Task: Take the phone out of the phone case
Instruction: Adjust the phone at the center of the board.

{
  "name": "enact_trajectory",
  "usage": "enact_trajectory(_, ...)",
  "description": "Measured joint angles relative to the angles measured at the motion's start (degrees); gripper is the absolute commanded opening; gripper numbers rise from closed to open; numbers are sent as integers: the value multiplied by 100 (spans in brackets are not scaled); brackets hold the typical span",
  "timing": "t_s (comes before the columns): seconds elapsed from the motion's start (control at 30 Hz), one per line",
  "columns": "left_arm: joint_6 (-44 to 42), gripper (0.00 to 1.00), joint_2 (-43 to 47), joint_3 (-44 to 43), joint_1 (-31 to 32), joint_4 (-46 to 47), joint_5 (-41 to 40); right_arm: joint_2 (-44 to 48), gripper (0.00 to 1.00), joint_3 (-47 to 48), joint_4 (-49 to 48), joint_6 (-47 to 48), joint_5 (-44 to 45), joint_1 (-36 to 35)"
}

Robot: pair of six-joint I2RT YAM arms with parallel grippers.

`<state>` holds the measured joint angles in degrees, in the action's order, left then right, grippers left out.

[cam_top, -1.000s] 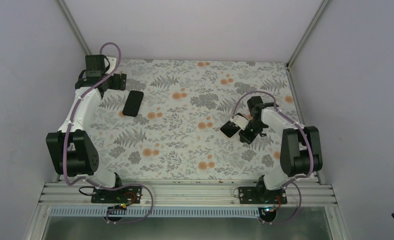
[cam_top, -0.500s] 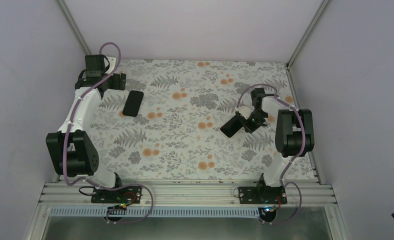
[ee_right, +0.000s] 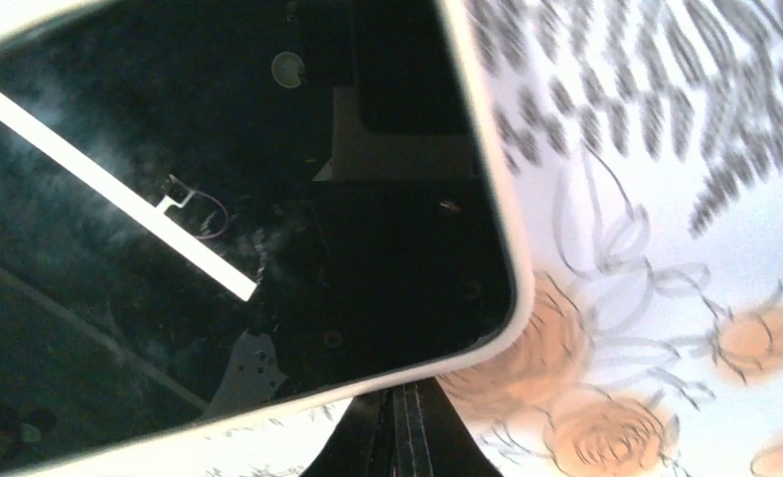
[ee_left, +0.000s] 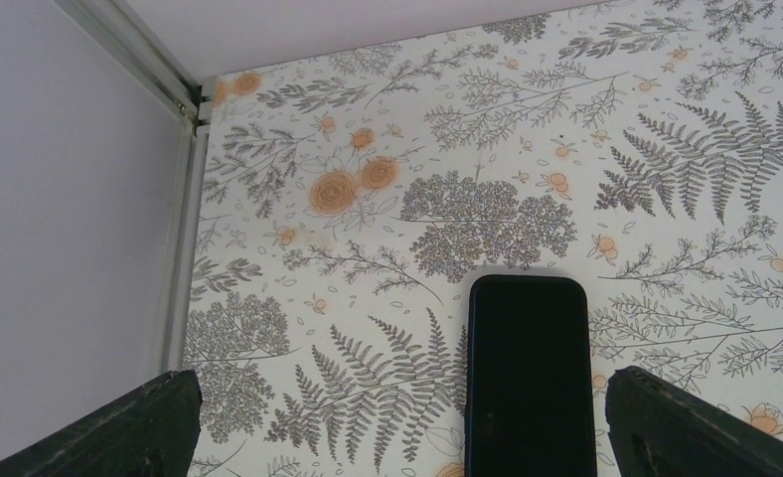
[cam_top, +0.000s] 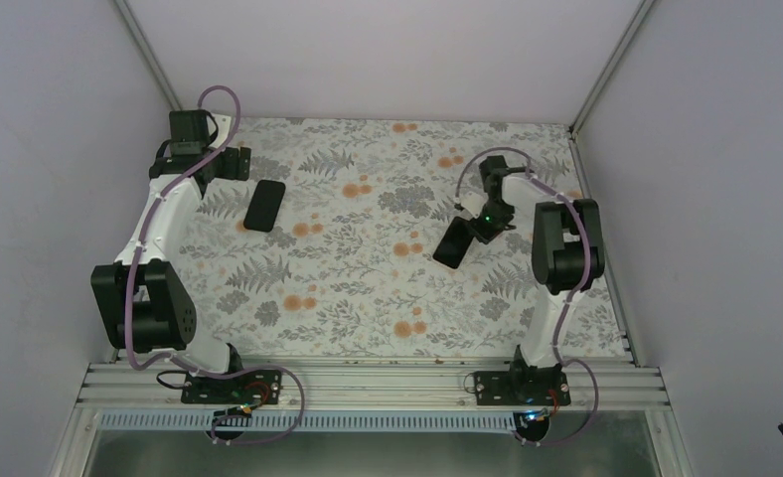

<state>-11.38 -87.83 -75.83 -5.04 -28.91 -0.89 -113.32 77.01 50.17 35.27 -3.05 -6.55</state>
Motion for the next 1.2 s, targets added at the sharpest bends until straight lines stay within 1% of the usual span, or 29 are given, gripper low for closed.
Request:
enact_trajectory(0.13, 2, 100, 4, 7, 0, 7, 0, -101, 4, 146, -70, -44, 125, -520)
enact_trajectory(0.43, 0, 100, 48, 24, 0, 13, -2, -763, 4, 1130, -44, -199, 608, -1394)
enact_trajectory(0.57, 2, 100, 68, 24, 0, 11, -4, -1182, 4, 1777, -109, -372, 918, -1569)
enact_trajectory(0.73, 2, 100, 101, 26, 0, 13, -2, -1438, 4, 2168, -168, -472, 1108, -1587)
enact_trajectory(0.87, 2, 100, 101, 26, 0, 13, -2, -1670, 4, 2557, -68, -487, 1051, -1585)
enact_trajectory(1.07, 0, 100, 101, 37, 0, 17, -7, -2085, 4, 3311, 232, -485, 599, -1646)
enact_trajectory(1.2, 2, 100, 101, 44, 0, 17, -15, -2164, 4, 3451, 269, -470, 240, -1786)
